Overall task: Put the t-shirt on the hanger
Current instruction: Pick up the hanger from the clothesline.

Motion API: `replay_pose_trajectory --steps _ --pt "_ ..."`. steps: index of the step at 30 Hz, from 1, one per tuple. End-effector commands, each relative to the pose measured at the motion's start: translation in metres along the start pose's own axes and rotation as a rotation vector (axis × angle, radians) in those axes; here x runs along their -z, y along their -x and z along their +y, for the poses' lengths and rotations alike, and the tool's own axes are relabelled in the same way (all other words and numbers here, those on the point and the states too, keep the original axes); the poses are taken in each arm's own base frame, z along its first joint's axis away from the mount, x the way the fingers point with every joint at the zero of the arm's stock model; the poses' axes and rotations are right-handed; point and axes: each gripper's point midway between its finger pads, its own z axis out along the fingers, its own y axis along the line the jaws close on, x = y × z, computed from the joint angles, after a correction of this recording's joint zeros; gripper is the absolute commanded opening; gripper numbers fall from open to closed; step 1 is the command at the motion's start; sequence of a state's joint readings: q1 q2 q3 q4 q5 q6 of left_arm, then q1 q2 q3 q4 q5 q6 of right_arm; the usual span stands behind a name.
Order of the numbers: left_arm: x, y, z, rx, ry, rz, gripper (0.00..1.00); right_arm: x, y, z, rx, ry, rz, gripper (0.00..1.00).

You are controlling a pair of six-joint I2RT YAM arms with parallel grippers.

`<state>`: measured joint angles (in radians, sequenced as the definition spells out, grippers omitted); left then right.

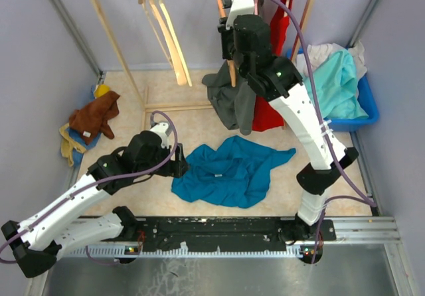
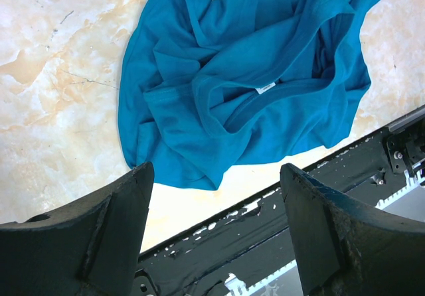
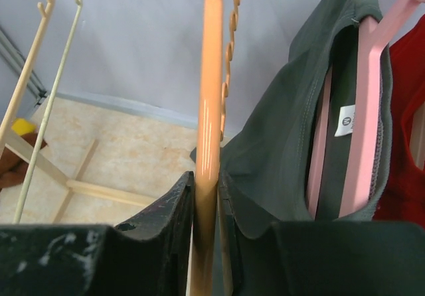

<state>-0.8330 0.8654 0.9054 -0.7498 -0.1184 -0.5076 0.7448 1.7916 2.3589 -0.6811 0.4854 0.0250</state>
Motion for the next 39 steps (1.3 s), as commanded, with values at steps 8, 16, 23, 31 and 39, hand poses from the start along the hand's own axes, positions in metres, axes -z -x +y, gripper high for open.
replay_pose_trajectory --steps 8,16,23,31,39 --pt "0.006 0.012 -0.003 -0.004 -0.007 -0.032 0.83 0.029 0.063 -0.009 -0.046 0.055 -0.186 0.09" --pt "0.007 0.013 -0.003 -0.006 -0.006 -0.033 0.83 0.045 0.088 -0.011 -0.080 0.083 -0.278 0.04" --pt "0.010 0.015 -0.003 -0.005 -0.006 -0.036 0.82 0.063 0.107 -0.017 -0.120 0.100 -0.350 0.02" --pt "0.013 0.018 -0.003 0.001 -0.005 -0.050 0.82 0.065 0.117 -0.013 -0.145 0.123 -0.378 0.00" --pt "0.013 0.012 0.000 -0.003 0.009 -0.024 0.83 0.085 0.106 -0.018 -0.164 0.154 -0.339 0.00"
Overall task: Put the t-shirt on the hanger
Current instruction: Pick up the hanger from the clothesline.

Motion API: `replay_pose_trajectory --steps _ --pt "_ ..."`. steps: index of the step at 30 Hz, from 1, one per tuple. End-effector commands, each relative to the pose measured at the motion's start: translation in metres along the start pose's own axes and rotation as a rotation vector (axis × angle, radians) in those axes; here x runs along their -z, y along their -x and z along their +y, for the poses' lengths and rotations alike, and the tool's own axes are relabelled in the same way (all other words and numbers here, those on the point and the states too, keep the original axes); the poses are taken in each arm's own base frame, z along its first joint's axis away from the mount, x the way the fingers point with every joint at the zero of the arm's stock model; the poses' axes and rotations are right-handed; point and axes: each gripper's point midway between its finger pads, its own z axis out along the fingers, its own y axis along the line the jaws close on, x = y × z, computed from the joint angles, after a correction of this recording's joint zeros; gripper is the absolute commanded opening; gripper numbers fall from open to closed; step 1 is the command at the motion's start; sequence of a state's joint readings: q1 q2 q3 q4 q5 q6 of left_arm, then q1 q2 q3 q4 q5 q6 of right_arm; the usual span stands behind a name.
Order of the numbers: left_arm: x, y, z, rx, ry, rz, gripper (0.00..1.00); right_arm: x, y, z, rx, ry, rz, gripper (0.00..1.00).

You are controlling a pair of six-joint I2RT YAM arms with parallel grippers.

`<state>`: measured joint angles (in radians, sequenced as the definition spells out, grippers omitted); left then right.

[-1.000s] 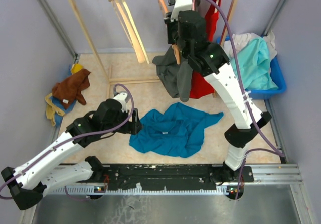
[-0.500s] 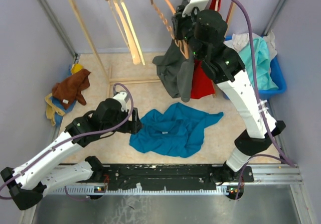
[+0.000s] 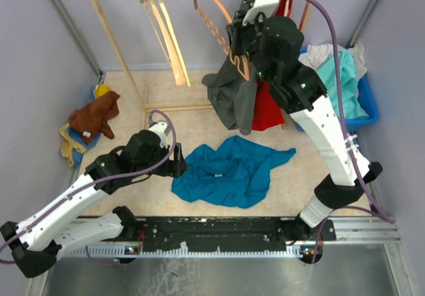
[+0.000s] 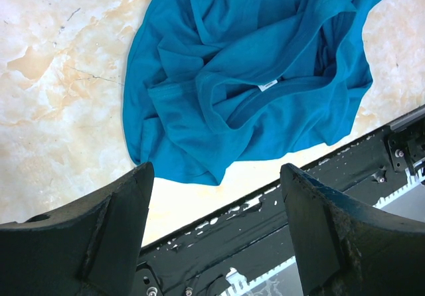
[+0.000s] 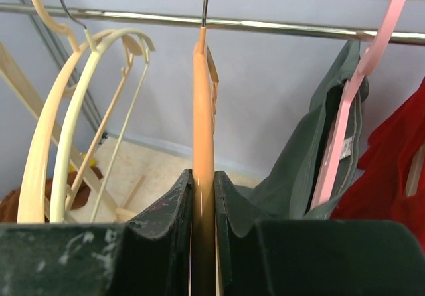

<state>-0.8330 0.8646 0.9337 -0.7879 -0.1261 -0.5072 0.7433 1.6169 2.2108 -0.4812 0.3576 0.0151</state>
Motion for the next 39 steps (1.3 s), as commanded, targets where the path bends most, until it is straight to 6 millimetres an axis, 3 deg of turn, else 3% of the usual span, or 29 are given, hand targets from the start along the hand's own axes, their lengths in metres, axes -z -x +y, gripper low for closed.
replay_pose_trajectory --steps 1,6,18,22,31,39 --pt "0.007 0.010 -0.001 -0.001 -0.003 -0.028 0.83 0.036 0.053 -0.009 -0.076 0.029 -0.126 0.00" --pt "0.005 0.009 -0.001 0.002 0.004 -0.021 0.82 0.060 0.036 -0.011 -0.097 0.060 -0.072 0.00" --pt "-0.010 -0.004 0.002 0.020 0.024 0.032 0.83 0.148 0.005 -0.022 -0.160 0.148 0.041 0.00" --pt "-0.024 -0.006 -0.004 0.029 0.006 0.048 0.83 0.179 -0.016 -0.028 -0.180 0.163 0.104 0.00" --pt "-0.064 -0.033 0.002 0.030 0.082 0.191 0.81 0.237 -0.065 -0.034 -0.227 0.203 0.247 0.00" --pt "-0.091 -0.049 0.010 0.023 0.155 0.240 0.78 0.282 -0.089 -0.036 -0.269 0.259 0.313 0.00"
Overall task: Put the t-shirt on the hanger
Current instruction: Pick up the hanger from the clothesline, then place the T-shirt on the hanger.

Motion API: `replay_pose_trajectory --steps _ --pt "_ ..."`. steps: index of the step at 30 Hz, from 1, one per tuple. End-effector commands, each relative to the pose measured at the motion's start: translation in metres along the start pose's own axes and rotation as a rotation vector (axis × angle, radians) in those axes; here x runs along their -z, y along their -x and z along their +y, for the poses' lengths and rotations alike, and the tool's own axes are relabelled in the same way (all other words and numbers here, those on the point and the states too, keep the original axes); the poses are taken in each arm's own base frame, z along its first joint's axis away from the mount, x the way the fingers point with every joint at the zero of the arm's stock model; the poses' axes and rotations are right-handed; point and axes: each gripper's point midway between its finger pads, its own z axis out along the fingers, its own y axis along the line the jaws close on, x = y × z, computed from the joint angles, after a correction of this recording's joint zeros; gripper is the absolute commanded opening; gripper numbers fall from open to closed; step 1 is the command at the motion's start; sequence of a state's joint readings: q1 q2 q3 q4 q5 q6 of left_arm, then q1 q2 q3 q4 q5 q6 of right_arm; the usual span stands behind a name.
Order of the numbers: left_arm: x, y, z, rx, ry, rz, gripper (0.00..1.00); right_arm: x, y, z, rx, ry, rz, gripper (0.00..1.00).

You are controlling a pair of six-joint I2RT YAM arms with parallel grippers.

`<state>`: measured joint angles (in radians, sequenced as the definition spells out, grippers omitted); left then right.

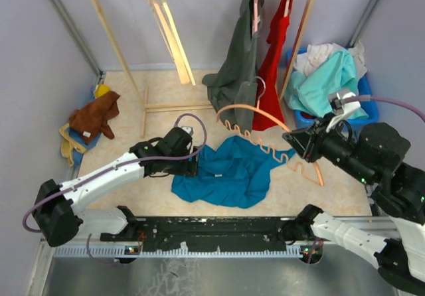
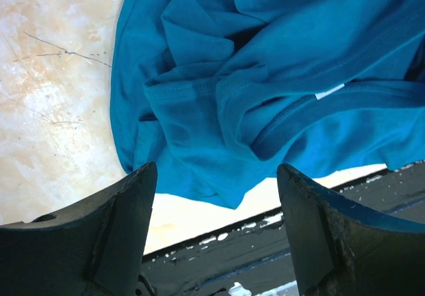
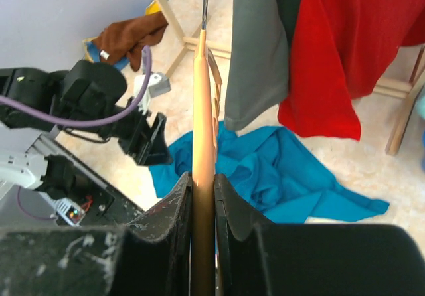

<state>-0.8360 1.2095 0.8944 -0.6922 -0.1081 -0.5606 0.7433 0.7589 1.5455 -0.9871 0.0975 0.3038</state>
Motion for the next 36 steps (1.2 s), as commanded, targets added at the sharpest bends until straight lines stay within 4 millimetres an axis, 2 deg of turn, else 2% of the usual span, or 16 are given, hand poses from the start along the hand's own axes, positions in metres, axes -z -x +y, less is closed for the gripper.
replay_pose_trajectory --steps 1,5,12,14,17,19,25,36 --pt "-0.015 0.003 -0.003 0.009 0.027 -0.010 0.78 0.024 -0.002 0.011 -0.049 0.076 -0.024 0.00" --pt "-0.026 0.002 -0.004 0.003 0.054 0.006 0.74 0.037 -0.014 0.015 -0.075 0.110 0.006 0.00" --pt "-0.039 -0.002 -0.005 -0.003 0.087 0.037 0.59 0.051 -0.027 0.015 -0.096 0.131 0.035 0.00" --pt "-0.042 -0.002 -0.006 -0.004 0.090 0.043 0.49 0.052 -0.034 0.016 -0.102 0.139 0.054 0.00" --pt "-0.041 0.000 -0.008 -0.006 0.092 0.044 0.23 0.052 -0.044 0.017 -0.119 0.150 0.080 0.00" --pt "-0.039 0.003 -0.009 -0.004 0.090 0.041 0.15 0.051 -0.052 0.020 -0.134 0.170 0.098 0.00" --pt "-0.026 0.016 -0.017 -0.005 0.069 0.015 0.08 0.047 -0.073 0.029 -0.173 0.235 0.149 0.00" --pt "-0.011 0.025 -0.028 -0.011 0.041 -0.002 0.06 0.027 -0.077 0.029 -0.165 0.240 0.129 0.00"
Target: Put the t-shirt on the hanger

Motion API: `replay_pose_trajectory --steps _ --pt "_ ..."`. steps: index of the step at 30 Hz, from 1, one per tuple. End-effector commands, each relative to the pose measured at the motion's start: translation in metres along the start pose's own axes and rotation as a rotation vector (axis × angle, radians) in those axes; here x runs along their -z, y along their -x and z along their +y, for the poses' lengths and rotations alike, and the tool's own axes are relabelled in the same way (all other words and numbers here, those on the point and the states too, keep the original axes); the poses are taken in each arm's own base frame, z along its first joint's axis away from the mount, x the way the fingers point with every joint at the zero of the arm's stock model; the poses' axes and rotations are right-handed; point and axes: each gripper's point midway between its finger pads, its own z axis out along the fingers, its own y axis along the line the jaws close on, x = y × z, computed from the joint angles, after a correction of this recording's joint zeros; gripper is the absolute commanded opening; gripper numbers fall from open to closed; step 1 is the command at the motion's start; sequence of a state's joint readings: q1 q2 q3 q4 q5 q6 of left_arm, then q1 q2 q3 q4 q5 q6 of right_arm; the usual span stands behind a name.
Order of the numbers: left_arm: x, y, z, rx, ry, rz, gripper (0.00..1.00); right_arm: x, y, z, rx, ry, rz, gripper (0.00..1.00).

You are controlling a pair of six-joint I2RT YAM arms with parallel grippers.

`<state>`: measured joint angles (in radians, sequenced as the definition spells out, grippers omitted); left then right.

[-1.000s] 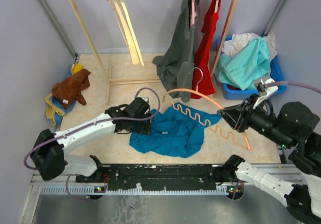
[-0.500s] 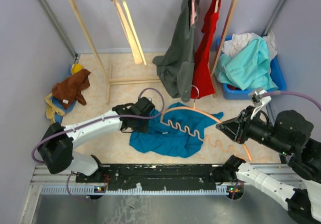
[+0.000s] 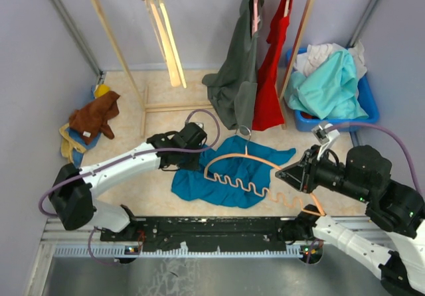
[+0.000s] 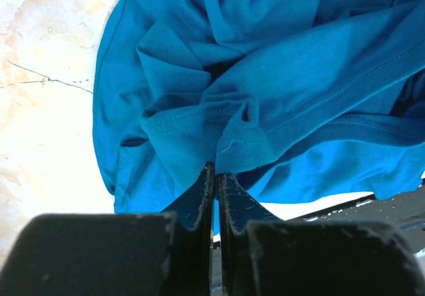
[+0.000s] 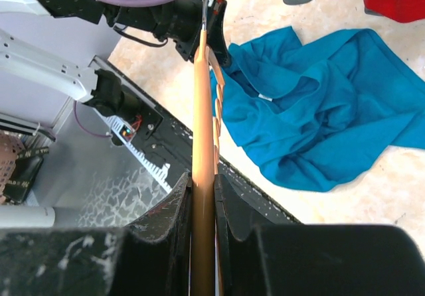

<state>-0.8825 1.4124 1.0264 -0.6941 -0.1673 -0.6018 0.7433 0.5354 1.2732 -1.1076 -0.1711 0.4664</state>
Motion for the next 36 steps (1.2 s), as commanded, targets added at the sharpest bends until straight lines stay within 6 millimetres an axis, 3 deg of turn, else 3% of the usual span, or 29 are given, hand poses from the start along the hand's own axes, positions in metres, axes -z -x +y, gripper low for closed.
replay_pose_trajectory --steps 1,15,19,22,27,36 --pt "0.017 0.011 -0.008 -0.002 -0.027 -0.037 0.06 -0.006 0.029 0.013 0.024 0.059 -0.126 0.00" --pt "0.027 0.013 -0.011 -0.002 -0.036 -0.045 0.07 -0.039 0.022 -0.004 0.050 0.030 -0.130 0.00" --pt "0.029 0.014 -0.012 -0.005 -0.033 -0.046 0.08 -0.039 0.022 -0.009 0.068 0.009 -0.139 0.00" --pt "0.027 0.011 -0.009 -0.007 -0.023 -0.034 0.14 -0.038 0.026 -0.008 0.078 0.005 -0.149 0.00" --pt "0.022 0.005 -0.009 -0.008 -0.024 -0.015 0.41 -0.043 0.023 -0.012 0.082 -0.002 -0.138 0.00" --pt "0.013 -0.001 -0.007 -0.012 -0.007 0.004 0.45 -0.048 0.012 -0.015 0.068 0.004 -0.120 0.00"
